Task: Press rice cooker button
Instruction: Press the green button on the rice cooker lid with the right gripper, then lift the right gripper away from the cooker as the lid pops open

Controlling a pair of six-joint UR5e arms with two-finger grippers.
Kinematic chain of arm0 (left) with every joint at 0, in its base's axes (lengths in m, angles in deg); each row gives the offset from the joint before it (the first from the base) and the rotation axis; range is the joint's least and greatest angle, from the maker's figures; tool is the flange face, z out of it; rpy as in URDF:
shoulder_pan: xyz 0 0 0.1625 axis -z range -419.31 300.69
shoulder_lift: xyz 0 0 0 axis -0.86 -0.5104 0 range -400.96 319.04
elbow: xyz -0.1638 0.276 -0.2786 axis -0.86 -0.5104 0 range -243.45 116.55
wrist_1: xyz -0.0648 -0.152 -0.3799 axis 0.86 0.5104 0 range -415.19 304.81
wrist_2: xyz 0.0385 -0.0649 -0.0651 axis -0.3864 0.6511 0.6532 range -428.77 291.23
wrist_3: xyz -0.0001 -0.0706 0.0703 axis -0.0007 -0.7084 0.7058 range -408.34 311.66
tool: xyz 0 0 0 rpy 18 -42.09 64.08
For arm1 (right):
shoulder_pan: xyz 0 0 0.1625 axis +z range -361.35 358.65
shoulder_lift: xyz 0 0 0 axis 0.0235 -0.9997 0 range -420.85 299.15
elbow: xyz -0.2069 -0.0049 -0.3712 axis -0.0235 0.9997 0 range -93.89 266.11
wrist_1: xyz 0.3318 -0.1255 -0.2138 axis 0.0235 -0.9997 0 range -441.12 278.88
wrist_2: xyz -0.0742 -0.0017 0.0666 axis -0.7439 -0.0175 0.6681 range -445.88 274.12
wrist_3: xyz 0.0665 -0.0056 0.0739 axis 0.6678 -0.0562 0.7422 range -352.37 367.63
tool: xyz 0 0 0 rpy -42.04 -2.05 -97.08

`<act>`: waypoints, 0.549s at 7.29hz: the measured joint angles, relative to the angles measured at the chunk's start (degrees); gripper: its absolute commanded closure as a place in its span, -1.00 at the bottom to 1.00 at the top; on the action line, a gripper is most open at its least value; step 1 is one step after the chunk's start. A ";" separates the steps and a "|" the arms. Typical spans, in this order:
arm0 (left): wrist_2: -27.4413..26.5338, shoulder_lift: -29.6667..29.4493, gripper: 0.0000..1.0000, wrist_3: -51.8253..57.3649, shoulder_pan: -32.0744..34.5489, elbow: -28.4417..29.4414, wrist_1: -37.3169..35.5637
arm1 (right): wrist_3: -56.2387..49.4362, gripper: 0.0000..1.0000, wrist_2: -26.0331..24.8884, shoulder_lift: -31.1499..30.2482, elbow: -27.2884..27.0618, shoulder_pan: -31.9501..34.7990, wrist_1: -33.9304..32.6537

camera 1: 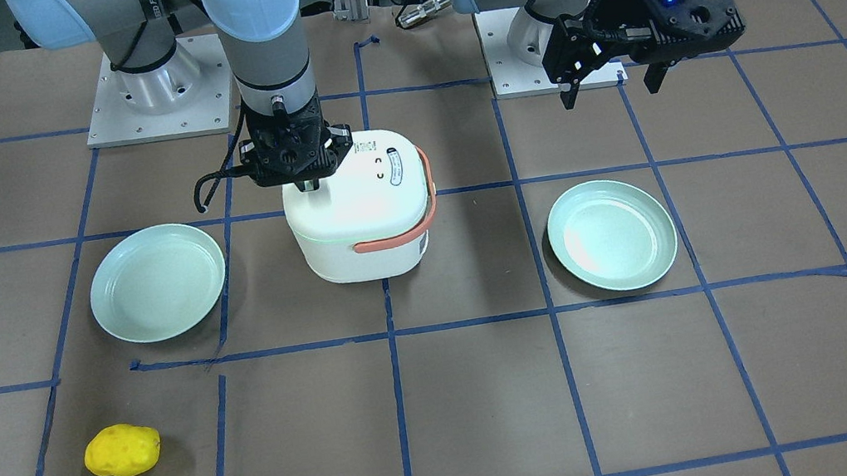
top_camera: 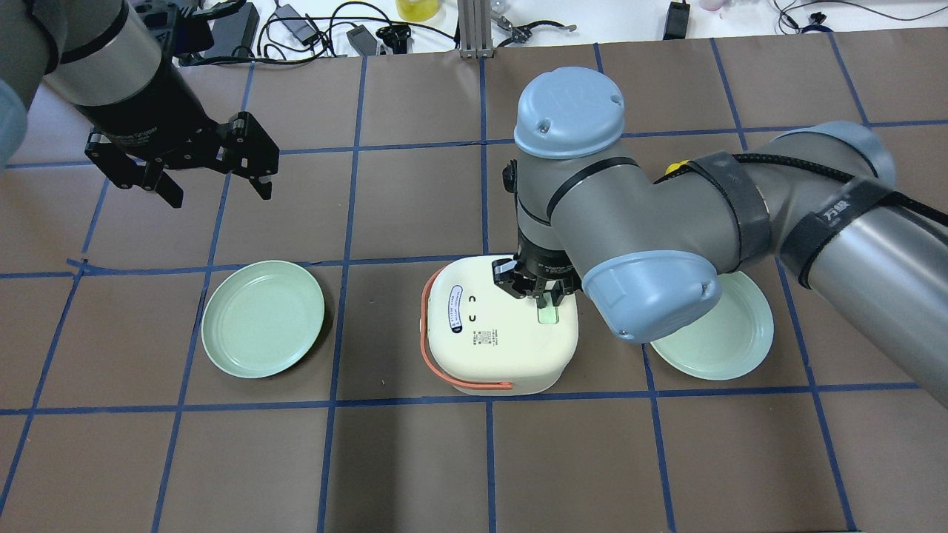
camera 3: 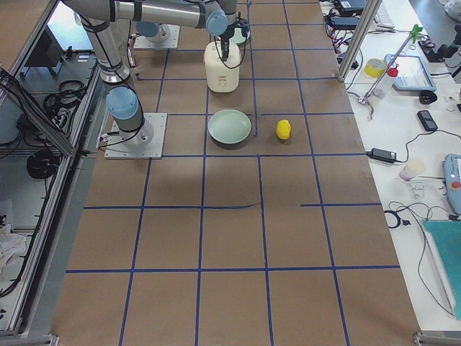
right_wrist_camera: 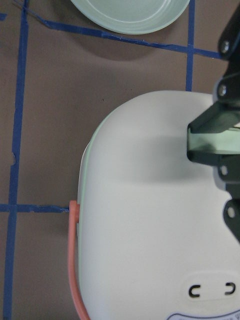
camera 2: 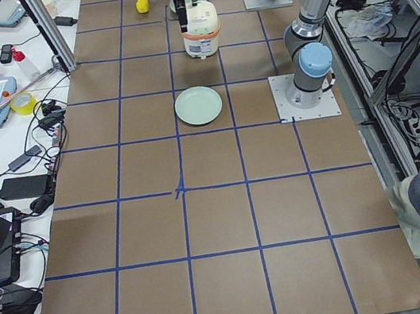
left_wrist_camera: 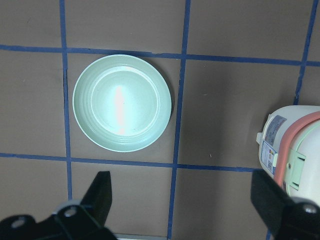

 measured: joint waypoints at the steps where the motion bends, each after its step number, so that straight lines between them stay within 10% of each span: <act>1: 0.00 0.00 -1.00 0.00 0.00 0.00 0.00 | 0.11 -0.67 -0.17 -0.09 0.30 -0.01 0.13; 2: 0.00 0.00 -1.00 0.01 0.00 0.00 0.00 | 0.40 -1.00 -0.47 -0.38 1.39 -0.21 0.46; 4: 0.00 0.00 -1.00 0.04 0.00 0.00 0.00 | -0.09 -1.00 -2.26 -0.58 6.46 -1.65 5.03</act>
